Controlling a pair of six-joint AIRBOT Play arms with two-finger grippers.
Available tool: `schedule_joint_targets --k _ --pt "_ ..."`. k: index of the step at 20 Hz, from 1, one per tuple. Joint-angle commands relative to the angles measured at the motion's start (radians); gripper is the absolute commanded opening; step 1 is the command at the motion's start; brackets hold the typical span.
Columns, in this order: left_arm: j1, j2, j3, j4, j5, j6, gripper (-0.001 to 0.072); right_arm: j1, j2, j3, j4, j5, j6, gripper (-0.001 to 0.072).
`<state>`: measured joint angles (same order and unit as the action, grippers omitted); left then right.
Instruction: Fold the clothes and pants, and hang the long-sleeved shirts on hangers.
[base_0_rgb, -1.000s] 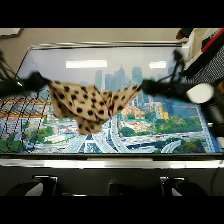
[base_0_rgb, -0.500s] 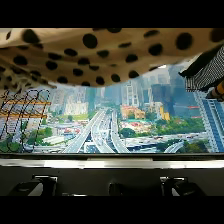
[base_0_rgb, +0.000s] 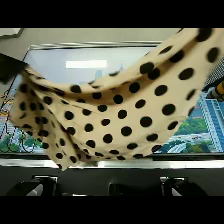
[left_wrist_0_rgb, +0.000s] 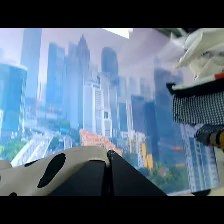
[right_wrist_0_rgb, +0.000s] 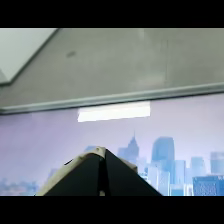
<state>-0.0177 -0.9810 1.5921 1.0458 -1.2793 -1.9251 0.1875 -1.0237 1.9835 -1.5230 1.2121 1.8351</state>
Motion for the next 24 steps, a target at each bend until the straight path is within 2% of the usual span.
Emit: schedule_joint_targets --k 1,3,5,7,9,10,11,12,13,15,17,20,22,24 --pt "-0.082 -0.154 -0.145 -0.025 0.083 0.033 0.0015 0.0 -0.281 0.002 -0.035 -0.037 -0.006 0.0021" --pt "-0.111 -0.271 -0.193 -0.026 0.162 0.033 0.0016 0.003 -0.459 0.002 -0.023 -0.146 0.012 0.0021" --pt "-0.121 -0.392 -0.201 -0.028 0.216 0.041 0.0016 0.003 -0.615 0.002 -0.006 -0.25 0.087 0.0022" --pt "-0.119 -0.488 -0.201 -0.035 0.251 0.042 0.0016 0.003 -0.741 0.002 0.029 -0.26 0.161 0.0036" --pt "-0.114 -0.55 -0.201 -0.043 0.261 0.042 0.0017 0.003 -0.817 0.002 0.091 -0.196 0.164 0.0074" --pt "-0.107 -0.568 -0.201 -0.054 0.26 0.051 0.0028 0.003 -0.834 0.002 0.108 -0.156 0.149 0.0105" --pt "-0.098 -0.575 -0.201 -0.072 0.26 0.07 0.0136 0.003 -0.837 0.002 0.108 -0.112 0.116 0.0244" --pt "-0.085 -0.572 -0.201 -0.08 0.26 0.071 0.0305 0.0 -0.827 0.003 0.106 -0.078 0.059 0.0388" --pt "-0.066 -0.566 -0.195 -0.082 0.255 0.071 0.0441 -0.006 -0.805 0.003 0.092 -0.043 -0.027 0.0464" --pt "-0.011 -0.541 -0.165 -0.08 0.231 0.079 0.0616 -0.023 -0.737 0.003 0.037 0.053 -0.173 0.0493" --pt "0.064 -0.486 -0.146 -0.077 0.218 0.11 0.0634 -0.077 -0.654 0.002 -0.016 0.175 -0.274 0.05" --pt "0.182 -0.366 -0.167 0.032 0.156 0.123 0.0634 -0.237 -0.507 -0.101 0.106 0.256 -0.277 0.05" --pt "0.236 -0.27 -0.264 0.126 0.143 0.123 0.0634 -0.34 -0.37 -0.34 0.253 0.245 -0.299 0.05" --pt "0.276 -0.179 -0.425 0.128 0.156 0.131 0.0634 -0.377 -0.218 -0.672 0.341 0.211 -0.306 0.0501"
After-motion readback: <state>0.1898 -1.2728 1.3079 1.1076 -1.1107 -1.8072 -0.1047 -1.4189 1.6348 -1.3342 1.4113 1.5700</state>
